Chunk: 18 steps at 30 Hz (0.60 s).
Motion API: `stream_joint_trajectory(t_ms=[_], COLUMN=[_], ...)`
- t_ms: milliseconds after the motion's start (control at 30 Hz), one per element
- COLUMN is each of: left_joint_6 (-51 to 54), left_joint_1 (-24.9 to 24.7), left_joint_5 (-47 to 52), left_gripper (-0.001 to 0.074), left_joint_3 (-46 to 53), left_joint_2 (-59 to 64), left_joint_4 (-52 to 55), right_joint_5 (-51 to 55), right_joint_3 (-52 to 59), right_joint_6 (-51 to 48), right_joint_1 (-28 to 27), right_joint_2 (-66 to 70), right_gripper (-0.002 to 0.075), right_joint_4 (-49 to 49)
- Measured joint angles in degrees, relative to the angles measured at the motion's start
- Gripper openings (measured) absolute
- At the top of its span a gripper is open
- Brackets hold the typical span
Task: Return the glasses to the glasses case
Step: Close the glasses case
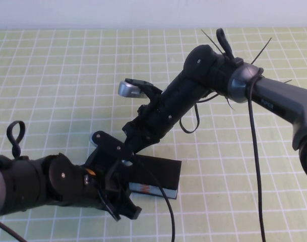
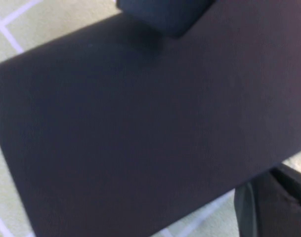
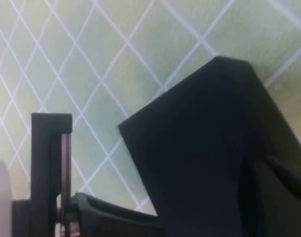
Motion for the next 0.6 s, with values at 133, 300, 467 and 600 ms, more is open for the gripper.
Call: stream_joint_trajectory(t_ms=[133, 300, 467, 600], left_joint_6=[2.36, 3.10, 1.85, -6.53], left_joint_1=[0.00, 0.00, 0.00, 0.00], left_joint_5=[3.16, 13.52, 31.88, 42.64], left_gripper=[-0.0003, -0.0003, -0.0003, -0.0003], left_joint_3=[-0.26, -3.20, -9.03, -14.41], left_joint_2=[0.00, -2.26, -4.98, -6.88], left_joint_4=[0.87, 7.71, 19.42, 30.09], right_joint_5=[0.09, 0.13, 0.13, 0.13], right_joint_3=[0.00, 0.00, 0.00, 0.00], right_joint_6=[0.57, 0.66, 1.62, 1.77], right_joint_1=[0.40, 0.40, 0.49, 0.49], right_joint_2=[-0.11, -0.63, -0.88, -0.99], right_gripper=[-0.0018, -0.0018, -0.0018, -0.0018], right_joint_4=[-0.50, -1.76, -3.94, -4.45])
